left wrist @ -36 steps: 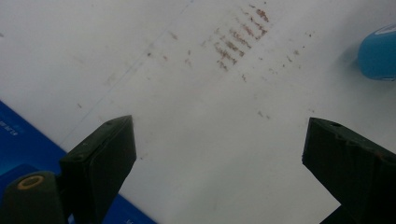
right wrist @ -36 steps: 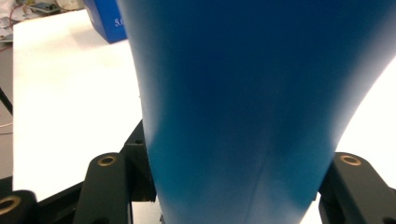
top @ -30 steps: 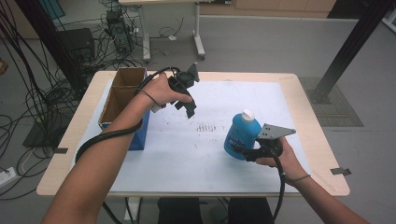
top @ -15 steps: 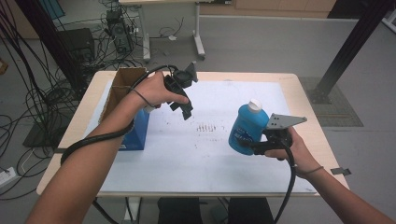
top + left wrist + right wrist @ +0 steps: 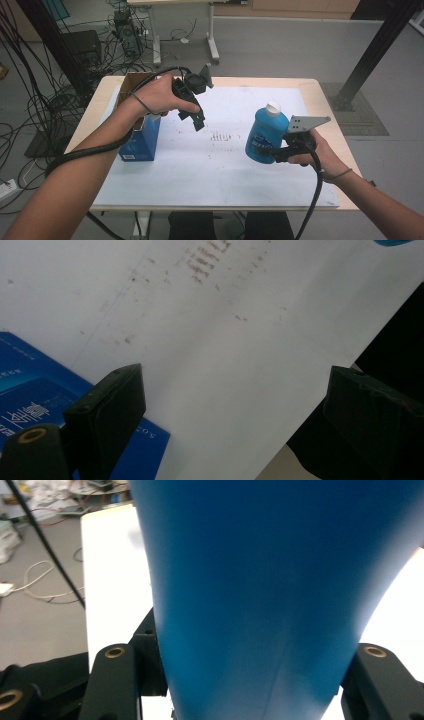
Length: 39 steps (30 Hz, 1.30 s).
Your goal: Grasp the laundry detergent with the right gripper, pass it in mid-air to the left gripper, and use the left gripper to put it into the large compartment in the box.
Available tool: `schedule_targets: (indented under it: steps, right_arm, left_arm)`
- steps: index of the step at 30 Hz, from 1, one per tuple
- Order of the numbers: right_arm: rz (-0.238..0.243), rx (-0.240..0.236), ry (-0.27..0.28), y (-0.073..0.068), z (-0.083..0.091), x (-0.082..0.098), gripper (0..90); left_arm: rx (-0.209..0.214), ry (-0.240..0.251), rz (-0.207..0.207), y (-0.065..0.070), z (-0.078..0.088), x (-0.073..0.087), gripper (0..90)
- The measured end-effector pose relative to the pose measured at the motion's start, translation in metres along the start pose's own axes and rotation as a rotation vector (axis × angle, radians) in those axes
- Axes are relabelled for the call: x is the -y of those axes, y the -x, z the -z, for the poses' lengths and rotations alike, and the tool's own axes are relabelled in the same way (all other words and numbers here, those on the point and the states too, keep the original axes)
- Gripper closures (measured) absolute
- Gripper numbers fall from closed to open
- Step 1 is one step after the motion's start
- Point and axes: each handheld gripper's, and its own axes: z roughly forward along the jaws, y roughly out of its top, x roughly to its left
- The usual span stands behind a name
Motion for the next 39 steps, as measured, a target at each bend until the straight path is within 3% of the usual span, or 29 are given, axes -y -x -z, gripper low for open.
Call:
schedule_targets:
  steps: [6,10,11,22,31,39]
  right_arm:
    - [0.044,-0.096,0.001,0.006,-0.013,-0.012,41.8]
    - [0.059,-0.13,0.005,0.008,-0.02,-0.016,41.8]
    - [0.07,-0.161,0.01,0.008,-0.025,-0.018,41.9]
    - [0.116,-0.302,-0.004,0.003,-0.053,-0.027,41.9]
    - [0.144,-0.353,-0.011,-0.003,-0.066,-0.033,42.0]
    - [0.181,-0.383,-0.016,-0.009,-0.074,-0.043,42.0]
  left_arm:
    - [0.011,0.014,-0.028,0.009,0.005,0.005,10.1]
    - [0.011,0.001,-0.045,0.014,0.006,0.008,10.1]
    - [0.011,-0.005,-0.054,0.016,0.008,0.009,10.1]
    - [0.021,0.006,-0.103,0.031,0.019,0.012,10.1]
    - [0.036,0.006,-0.149,0.041,0.026,0.011,10.1]
    - [0.043,-0.001,-0.222,0.059,0.037,0.005,10.1]
